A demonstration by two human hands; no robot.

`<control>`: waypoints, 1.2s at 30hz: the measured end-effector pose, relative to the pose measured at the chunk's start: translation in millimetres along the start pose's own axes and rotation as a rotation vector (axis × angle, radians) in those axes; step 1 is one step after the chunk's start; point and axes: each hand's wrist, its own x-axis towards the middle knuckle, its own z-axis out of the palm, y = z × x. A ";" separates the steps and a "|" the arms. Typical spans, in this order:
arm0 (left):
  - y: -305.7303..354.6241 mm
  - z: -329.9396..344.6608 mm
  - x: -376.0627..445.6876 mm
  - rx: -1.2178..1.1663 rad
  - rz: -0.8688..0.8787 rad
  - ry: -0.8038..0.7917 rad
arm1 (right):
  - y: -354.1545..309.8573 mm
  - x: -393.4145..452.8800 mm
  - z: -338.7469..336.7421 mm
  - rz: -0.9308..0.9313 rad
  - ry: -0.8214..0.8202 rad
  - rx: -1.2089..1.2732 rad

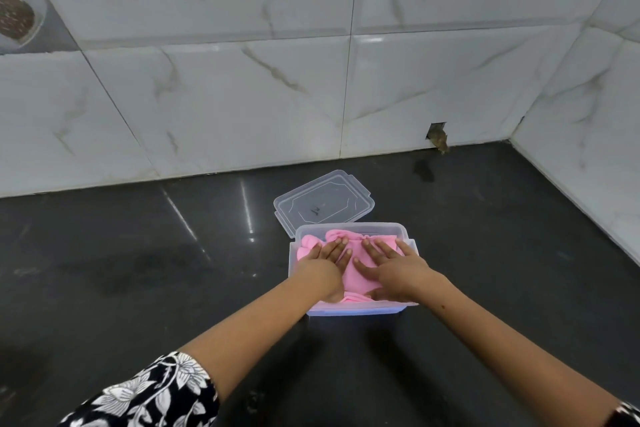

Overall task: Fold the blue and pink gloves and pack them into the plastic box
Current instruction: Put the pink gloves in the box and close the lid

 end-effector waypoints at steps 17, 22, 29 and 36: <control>-11.1 -1.2 -49.4 0.130 0.044 0.218 | 10.1 -33.2 -2.1 0.013 0.333 0.107; -15.8 18.1 -54.3 0.040 0.043 0.168 | -6.1 -30.1 3.4 -0.009 0.334 0.215; -20.6 37.3 -66.5 0.015 0.037 0.203 | -22.7 -30.1 4.4 -0.011 0.341 0.143; -27.9 35.9 -86.1 -0.127 0.149 0.425 | -4.2 -42.0 2.3 -0.067 0.462 0.299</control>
